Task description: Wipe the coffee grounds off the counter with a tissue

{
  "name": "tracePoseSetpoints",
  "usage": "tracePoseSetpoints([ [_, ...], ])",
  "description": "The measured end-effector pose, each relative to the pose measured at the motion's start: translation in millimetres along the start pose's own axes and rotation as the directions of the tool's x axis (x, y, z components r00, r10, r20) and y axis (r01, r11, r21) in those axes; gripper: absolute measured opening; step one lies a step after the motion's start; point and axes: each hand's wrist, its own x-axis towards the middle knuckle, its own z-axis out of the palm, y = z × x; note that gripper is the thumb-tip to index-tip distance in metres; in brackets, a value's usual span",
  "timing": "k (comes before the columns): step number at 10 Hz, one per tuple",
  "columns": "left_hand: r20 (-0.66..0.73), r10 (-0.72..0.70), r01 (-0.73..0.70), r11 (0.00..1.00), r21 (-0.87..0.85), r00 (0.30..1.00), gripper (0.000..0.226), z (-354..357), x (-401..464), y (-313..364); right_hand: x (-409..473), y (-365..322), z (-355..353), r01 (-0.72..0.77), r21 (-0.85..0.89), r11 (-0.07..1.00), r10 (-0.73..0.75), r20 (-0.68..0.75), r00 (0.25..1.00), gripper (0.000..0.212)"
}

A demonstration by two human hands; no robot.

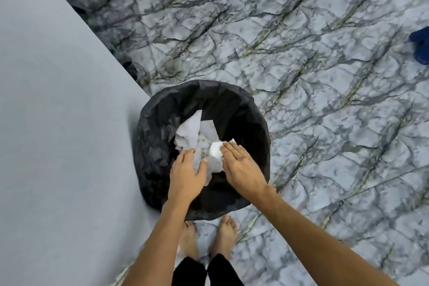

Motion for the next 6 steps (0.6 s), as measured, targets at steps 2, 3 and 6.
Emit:
tracePoseSetpoints([
  [2, 0.023, -0.056, 0.056, 0.998, 0.017, 0.998, 0.054, 39.4, 34.7, -43.1, 9.5, 22.5, 76.7, -0.043, 0.046, 0.998, 0.038, 0.103, 0.994, 0.036],
  [3, 0.046, -0.049, 0.048, 0.998, 0.037, 0.998, 0.054, 51.7, 41.0, -55.9, 14.5, 25.7, 95.8, -0.069, 0.049, 0.996, 0.062, 0.136, 0.989, 0.038],
  [6, 0.055, -0.044, 0.040, 0.997, 0.071, 0.998, 0.053, 64.2, 46.4, -66.1, 11.1, 29.3, 115.7, -0.157, 0.030, 0.987, 0.145, 0.249, 0.958, 0.044],
])
